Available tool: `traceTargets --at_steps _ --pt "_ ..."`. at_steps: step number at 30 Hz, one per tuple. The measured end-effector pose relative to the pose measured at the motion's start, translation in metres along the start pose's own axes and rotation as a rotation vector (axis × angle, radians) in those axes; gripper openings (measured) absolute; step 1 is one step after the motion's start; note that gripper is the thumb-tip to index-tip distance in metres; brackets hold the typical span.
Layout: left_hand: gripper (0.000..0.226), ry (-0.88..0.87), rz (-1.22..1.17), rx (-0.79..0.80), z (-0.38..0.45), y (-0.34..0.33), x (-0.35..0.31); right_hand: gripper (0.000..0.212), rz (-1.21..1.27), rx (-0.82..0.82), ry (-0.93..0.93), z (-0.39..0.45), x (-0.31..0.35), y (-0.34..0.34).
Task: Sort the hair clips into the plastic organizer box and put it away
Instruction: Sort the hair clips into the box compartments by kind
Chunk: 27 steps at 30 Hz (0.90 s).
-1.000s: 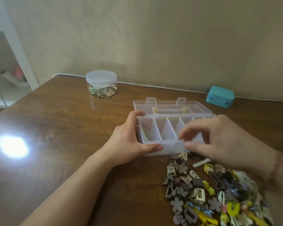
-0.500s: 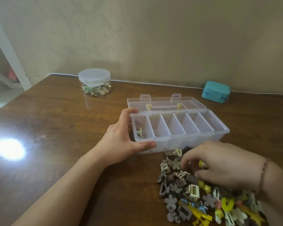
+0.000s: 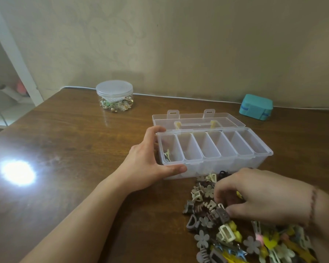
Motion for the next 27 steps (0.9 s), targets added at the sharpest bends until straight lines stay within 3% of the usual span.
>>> traceTargets --at_steps 3,8,14,16,19,27 --pt "0.093 0.000 0.002 -0.006 0.001 0.000 0.000 0.006 0.036 -0.044 0.000 0.001 -0.002 0.005" --pt "0.094 0.004 -0.002 -0.009 0.001 0.001 0.003 0.011 0.288 -0.212 0.056 -0.008 -0.004 0.029" --pt "0.096 0.003 -0.002 -0.001 0.001 0.001 0.004 0.012 0.576 -0.785 0.249 -0.024 0.011 0.088" --pt "0.097 -0.002 -0.002 -0.016 0.001 0.001 0.006 0.012 0.584 -0.877 0.295 -0.012 0.023 0.099" --pt "0.098 -0.001 0.001 -0.022 0.001 0.001 0.008 0.012 0.490 -0.856 0.285 0.021 0.038 0.101" --pt "0.098 -0.020 0.006 -0.013 0.003 -0.001 0.008 0.014 0.184 -0.612 0.205 0.070 0.048 0.084"
Point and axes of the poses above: each hand's wrist, its own z-axis towards the middle knuckle, its own y-axis out of the back of the hand, x = y × z, the point moved 8 cm from there along z, towards the middle knuckle, and after that the axes turned 2 degrees about z, right-handed, at the moved point
